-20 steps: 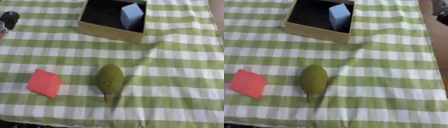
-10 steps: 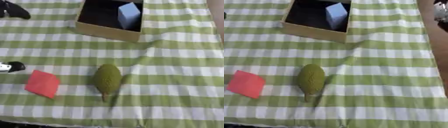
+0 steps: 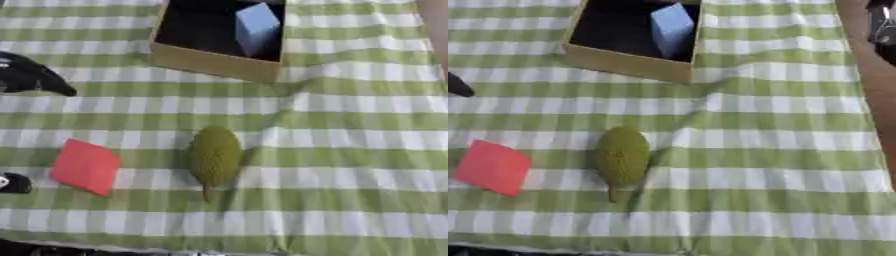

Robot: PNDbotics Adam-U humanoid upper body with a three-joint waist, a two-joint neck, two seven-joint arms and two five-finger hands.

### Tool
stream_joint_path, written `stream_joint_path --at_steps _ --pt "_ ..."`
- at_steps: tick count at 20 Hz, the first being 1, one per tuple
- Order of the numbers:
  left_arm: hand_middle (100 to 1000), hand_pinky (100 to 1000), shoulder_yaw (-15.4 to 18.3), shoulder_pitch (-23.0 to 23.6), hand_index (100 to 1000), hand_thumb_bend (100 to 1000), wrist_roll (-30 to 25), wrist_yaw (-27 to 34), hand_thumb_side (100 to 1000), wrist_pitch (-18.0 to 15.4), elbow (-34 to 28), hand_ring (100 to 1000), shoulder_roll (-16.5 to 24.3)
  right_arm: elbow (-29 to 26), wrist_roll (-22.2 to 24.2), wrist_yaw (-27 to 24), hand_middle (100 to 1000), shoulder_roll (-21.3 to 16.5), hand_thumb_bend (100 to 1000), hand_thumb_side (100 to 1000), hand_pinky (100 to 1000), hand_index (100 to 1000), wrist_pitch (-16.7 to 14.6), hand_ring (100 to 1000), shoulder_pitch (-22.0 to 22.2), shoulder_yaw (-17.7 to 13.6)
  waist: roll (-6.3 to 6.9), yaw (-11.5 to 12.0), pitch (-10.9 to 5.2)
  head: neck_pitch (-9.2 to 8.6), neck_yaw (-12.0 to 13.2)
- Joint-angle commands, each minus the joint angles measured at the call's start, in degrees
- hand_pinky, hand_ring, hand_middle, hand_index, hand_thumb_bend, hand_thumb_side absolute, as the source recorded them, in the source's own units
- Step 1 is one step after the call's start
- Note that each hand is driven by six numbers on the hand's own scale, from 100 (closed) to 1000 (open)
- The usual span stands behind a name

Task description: Pick up objects on the table and place them in the box.

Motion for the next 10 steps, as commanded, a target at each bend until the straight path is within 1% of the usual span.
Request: stream_joint_path --at_steps 1,2,3,4,5,6,7,10 --pt "862 997 0.0 0.0 960 645 -3.0 0.8 323 -2.0 -0.6 929 2.7 -0.9 0.6 -0.7 670 -0.7 100 317 890 838 0.3 851 -0.1 -0.5 0.95 0.0 -1.85 0.07 -0.2" --pt "862 996 0.0 0.1 961 631 -3.8 0.9 301 -2.8 -0.6 929 2.8 -0.9 0.7 -0.8 670 -0.6 100 326 890 838 0.4 851 -0.1 -0.5 0.99 0.1 -1.85 0.12 -0.2" --pt "859 992 0.1 0.2 960 605 -4.4 0.9 256 -3.2 -0.6 927 2.9 -0.9 0.8 -0.9 668 -0.5 100 340 890 837 0.5 850 0.0 -0.5 1.04 0.1 -1.85 0.18 -0.2" --pt "859 992 0.1 0.2 960 603 -4.6 0.8 251 -3.3 -0.6 926 2.9 -0.9 0.9 -1.0 668 -0.4 100 342 890 837 0.6 850 0.0 -0.5 1.08 0.2 -1.84 0.22 -0.2" --pt "859 988 0.1 0.4 961 597 -4.8 0.6 216 -3.1 -0.6 925 3.0 -0.9 1.0 -1.1 664 -0.2 100 363 889 835 0.6 847 -0.1 -0.4 1.11 0.3 -1.84 0.29 -0.1" --pt "859 987 0.1 0.5 962 592 -4.7 0.2 204 -2.6 -0.6 925 3.0 -0.9 1.1 -1.2 662 0.0 100 367 889 834 0.6 846 -0.1 -0.4 1.11 0.3 -1.83 0.31 -0.1" --pt "852 982 0.0 0.5 965 569 -4.3 -0.2 163 -1.9 -0.6 921 3.0 -0.9 1.3 -1.3 658 0.2 100 385 889 832 0.6 843 -0.1 -0.3 1.10 0.2 -1.83 0.35 -0.1" --pt "844 976 -0.9 0.3 969 559 -2.7 -0.9 159 1.0 -0.6 917 2.5 -0.9 1.7 -1.7 656 0.8 100 407 889 831 0.7 843 -0.1 -0.2 1.07 0.2 -1.80 0.44 0.1"
